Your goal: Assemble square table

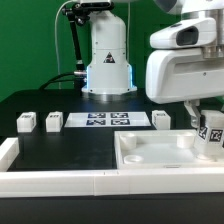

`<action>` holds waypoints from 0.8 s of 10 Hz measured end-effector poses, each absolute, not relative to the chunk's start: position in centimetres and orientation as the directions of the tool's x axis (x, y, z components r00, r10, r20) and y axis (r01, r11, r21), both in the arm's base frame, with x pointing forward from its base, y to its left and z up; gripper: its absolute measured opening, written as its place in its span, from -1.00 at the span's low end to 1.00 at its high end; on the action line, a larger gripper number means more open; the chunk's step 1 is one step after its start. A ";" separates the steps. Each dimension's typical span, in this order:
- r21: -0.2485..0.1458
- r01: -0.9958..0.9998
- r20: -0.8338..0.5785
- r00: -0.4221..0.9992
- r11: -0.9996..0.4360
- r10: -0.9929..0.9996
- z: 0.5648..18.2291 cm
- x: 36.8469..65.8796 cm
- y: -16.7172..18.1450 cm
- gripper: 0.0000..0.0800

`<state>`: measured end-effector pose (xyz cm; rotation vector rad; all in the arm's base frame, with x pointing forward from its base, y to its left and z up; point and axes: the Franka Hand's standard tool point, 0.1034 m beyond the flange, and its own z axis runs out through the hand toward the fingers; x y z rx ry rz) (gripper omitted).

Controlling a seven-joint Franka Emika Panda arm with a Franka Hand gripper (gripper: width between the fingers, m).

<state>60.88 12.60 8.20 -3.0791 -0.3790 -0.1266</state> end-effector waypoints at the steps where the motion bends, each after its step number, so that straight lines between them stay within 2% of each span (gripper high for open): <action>1: -0.026 0.242 0.085 0.967 -0.970 0.239 8.2 60.9 12.5 -0.24; 6: -0.030 0.206 0.084 0.976 -0.978 0.203 8.2 60.9 12.3 -0.26; 8: -0.067 -0.020 0.063 0.998 -0.998 -0.025 7.8 60.5 11.9 -0.26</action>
Offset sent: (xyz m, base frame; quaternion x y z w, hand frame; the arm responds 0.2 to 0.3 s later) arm 0.0000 0.0000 0.0000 0.0000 0.0000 0.0650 0.9979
